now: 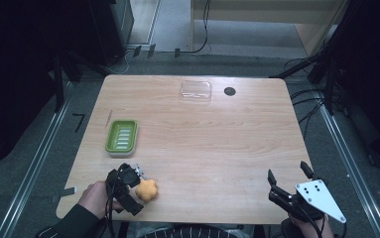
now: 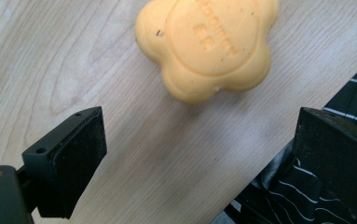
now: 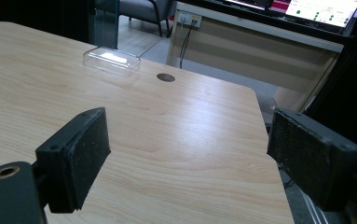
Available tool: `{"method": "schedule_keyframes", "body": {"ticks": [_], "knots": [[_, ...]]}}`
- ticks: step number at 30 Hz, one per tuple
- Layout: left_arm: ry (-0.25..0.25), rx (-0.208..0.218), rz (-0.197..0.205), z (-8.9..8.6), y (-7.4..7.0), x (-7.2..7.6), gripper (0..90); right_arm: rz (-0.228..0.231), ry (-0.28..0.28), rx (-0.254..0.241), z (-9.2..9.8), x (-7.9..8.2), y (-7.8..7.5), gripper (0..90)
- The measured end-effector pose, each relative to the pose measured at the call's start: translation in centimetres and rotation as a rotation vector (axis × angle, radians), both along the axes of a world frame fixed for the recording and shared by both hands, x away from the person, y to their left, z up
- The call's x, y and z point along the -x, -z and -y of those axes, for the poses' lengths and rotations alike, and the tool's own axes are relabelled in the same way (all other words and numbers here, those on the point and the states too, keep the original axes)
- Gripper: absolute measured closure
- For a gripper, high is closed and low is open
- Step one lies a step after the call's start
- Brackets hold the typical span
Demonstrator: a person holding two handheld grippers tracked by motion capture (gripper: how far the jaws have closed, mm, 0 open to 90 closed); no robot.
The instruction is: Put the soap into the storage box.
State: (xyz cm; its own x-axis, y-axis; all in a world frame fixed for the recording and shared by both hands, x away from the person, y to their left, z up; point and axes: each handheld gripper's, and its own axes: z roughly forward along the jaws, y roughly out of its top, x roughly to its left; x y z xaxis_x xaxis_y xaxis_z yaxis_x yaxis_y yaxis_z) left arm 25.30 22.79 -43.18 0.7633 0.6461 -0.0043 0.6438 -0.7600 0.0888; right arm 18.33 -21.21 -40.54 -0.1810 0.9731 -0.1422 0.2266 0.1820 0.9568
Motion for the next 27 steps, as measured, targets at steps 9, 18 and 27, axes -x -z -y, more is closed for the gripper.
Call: {"method": "schedule_keyframes", "body": {"ticks": [9,18,27], "knots": [[0.016,0.010,-0.005,0.8,0.1,-0.4,1.5,0.000,0.000,0.001,0.0,0.0,0.0,13.3],[0.023,0.021,-0.011,2.0,0.2,-1.2,1.5,-0.003,-0.001,0.004,0.0,0.0,0.0,13.3],[0.029,0.020,-0.018,2.9,0.6,-1.8,1.5,-0.003,-0.001,0.009,-0.1,0.0,0.0,13.3]]}}
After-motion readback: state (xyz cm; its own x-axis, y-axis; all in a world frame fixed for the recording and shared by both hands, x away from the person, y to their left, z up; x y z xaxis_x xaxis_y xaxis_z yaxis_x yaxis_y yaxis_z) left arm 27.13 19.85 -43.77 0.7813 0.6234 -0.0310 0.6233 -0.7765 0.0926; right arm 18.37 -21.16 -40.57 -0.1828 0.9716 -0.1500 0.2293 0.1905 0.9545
